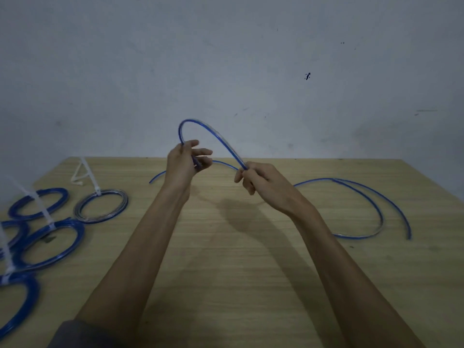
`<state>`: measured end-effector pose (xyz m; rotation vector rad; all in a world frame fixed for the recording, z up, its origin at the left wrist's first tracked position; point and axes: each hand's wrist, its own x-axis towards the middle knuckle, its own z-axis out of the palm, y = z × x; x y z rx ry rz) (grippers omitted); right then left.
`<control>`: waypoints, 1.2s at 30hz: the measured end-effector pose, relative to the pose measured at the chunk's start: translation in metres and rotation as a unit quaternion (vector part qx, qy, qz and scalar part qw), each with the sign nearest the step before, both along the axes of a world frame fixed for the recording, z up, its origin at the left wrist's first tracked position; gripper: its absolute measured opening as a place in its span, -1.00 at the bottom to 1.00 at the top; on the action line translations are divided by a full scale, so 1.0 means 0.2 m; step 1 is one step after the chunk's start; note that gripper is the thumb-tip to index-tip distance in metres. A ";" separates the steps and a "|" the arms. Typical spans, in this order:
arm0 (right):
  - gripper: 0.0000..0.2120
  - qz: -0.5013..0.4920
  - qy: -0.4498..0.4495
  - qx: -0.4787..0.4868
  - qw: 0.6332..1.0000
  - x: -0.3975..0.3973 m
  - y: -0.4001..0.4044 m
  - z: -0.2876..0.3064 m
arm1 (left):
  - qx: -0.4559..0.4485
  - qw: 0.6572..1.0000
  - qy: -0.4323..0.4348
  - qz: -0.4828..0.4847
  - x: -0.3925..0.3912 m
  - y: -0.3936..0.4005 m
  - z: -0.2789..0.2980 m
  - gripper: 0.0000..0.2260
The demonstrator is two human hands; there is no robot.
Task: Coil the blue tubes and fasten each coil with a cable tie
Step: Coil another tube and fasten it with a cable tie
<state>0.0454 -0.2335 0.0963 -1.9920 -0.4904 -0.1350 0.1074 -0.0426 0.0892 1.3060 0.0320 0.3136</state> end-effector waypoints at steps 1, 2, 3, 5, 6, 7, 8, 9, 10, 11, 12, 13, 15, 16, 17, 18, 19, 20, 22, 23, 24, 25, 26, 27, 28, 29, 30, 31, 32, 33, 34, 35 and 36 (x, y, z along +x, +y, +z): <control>-0.77 0.005 0.002 -0.005 1.000 0.01 0.01 -0.02 | -0.001 1.000 0.017 -0.015 0.00 0.02 0.01 -0.83; -0.81 0.004 -0.006 -0.009 1.000 0.01 0.03 -0.03 | 0.035 0.999 0.030 -0.024 0.01 0.03 0.00 -0.82; -0.85 -0.002 -0.022 -0.015 1.000 0.01 0.05 -0.05 | 0.075 0.996 0.039 -0.032 0.00 0.02 0.00 -0.81; -0.77 -0.022 -0.071 -0.029 0.997 0.01 0.08 -0.08 | 0.136 0.988 0.058 -0.048 -0.04 -0.04 0.00 -0.83; -0.71 -0.031 -0.093 -0.032 0.995 0.01 0.10 -0.09 | 0.145 0.985 0.069 -0.065 -0.06 -0.08 0.00 -0.83; -0.67 -0.039 -0.113 -0.033 0.992 0.02 0.10 -0.10 | 0.143 0.983 0.079 -0.086 -0.08 -0.11 0.00 -0.82; -0.67 -0.046 -0.130 -0.034 0.990 0.02 0.10 -0.10 | 0.137 0.981 0.087 -0.104 -0.09 -0.15 0.00 -0.81; -0.68 -0.056 -0.143 -0.035 0.988 0.03 0.09 -0.11 | 0.127 0.981 0.094 -0.116 -0.10 -0.17 -0.01 -0.82; -0.70 -0.068 -0.150 -0.035 0.986 0.04 0.08 -0.11 | 0.114 0.980 0.101 -0.125 -0.10 -0.18 -0.01 -0.83; -0.74 -0.079 -0.154 -0.032 0.984 0.05 0.07 -0.11 | 0.099 0.980 0.108 -0.134 -0.10 -0.19 -0.01 -0.85; -0.78 -0.087 -0.153 -0.023 0.984 0.05 0.06 -0.11 | 0.085 0.979 0.113 -0.146 -0.10 -0.20 -0.02 -0.86; -0.82 -0.090 -0.152 -0.008 0.984 0.05 0.05 -0.11 | 0.078 0.977 0.116 -0.160 -0.09 -0.20 -0.02 -0.86; -0.87 -0.087 -0.150 0.018 0.985 0.05 0.05 -0.11 | 0.089 0.971 0.128 -0.184 -0.10 -0.19 -0.04 -0.81; -0.89 -0.088 -0.149 0.023 0.985 0.05 0.05 -0.11 | 0.117 0.968 0.132 -0.180 -0.10 -0.18 -0.04 -0.77; -0.91 -0.094 -0.149 0.021 0.984 0.06 0.05 -0.11 | 0.166 0.967 0.122 -0.147 -0.11 -0.18 -0.06 -0.73; -0.92 -0.103 -0.144 0.018 0.984 0.06 0.04 -0.11 | 0.229 0.966 0.088 -0.077 -0.11 -0.18 -0.08 -0.71; -0.92 -0.112 -0.135 0.017 0.984 0.07 0.03 -0.11 | 0.289 0.957 0.011 0.016 -0.11 -0.17 -0.09 -0.74; -0.91 -0.119 -0.120 0.015 0.985 0.08 0.01 -0.11 | 0.329 0.938 -0.087 0.071 -0.11 -0.15 -0.10 -0.80; -0.88 -0.121 -0.087 0.017 0.989 0.10 -0.02 -0.11 | 0.362 0.910 -0.203 0.005 -0.11 -0.14 -0.09 -0.88; -0.87 -0.117 -0.073 0.023 0.990 0.10 -0.03 -0.11 | 0.378 0.901 -0.201 -0.071 -0.12 -0.14 -0.08 -0.87; -0.87 -0.115 -0.063 0.029 0.991 0.10 -0.04 -0.11 | 0.397 0.889 -0.181 -0.138 -0.13 -0.15 -0.07 -0.84; -0.87 -0.115 -0.056 0.032 0.991 0.11 -0.05 -0.11 | 0.409 0.878 -0.171 -0.179 -0.13 -0.17 -0.08 -0.82; -0.88 -0.116 -0.051 0.029 0.992 0.11 -0.05 -0.10 | 0.411 0.873 -0.175 -0.197 -0.13 -0.17 -0.09 -0.79; -0.88 -0.116 -0.047 0.018 0.992 0.11 -0.06 -0.10 | 0.403 0.875 -0.182 -0.197 -0.12 -0.18 -0.10 -0.76; -0.88 -0.113 -0.044 -0.001 0.993 0.10 -0.06 -0.10 | 0.389 0.881 -0.184 -0.197 -0.12 -0.18 -0.11 -0.75; -0.88 -0.108 -0.045 -0.024 0.993 0.10 -0.05 -0.09 | 0.382 0.885 -0.182 -0.194 -0.12 -0.18 -0.12 -0.75; -0.88 -0.101 -0.049 -0.044 0.993 0.10 -0.05 -0.09 | 0.382 0.886 -0.181 -0.191 -0.11 -0.17 -0.13 -0.75; -0.89 -0.098 -0.052 -0.057 0.992 0.09 -0.04 -0.09 | 0.397 0.882 -0.184 -0.178 -0.11 -0.16 -0.13 -0.74; -0.93 -0.099 -0.052 -0.063 0.992 0.08 -0.04 -0.09 | 0.414 0.876 -0.184 -0.164 -0.11 -0.16 -0.13 -0.71; -0.92 -0.104 -0.051 -0.066 0.991 0.07 -0.03 -0.09 | 0.425 0.876 -0.175 -0.150 -0.11 -0.16 -0.13 -0.70; -0.86 -0.111 -0.049 -0.063 0.991 0.07 -0.02 -0.10 | 0.417 0.883 -0.163 -0.145 -0.10 -0.16 -0.14 -0.72; -0.83 -0.113 -0.051 -0.055 0.991 0.07 -0.01 -0.09 | 0.401 0.892 -0.155 -0.137 -0.09 -0.16 -0.14 -0.73; -0.83 -0.110 -0.060 -0.051 0.991 0.07 0.00 -0.09 | 0.376 0.906 -0.144 -0.133 -0.09 -0.16 -0.16 -0.73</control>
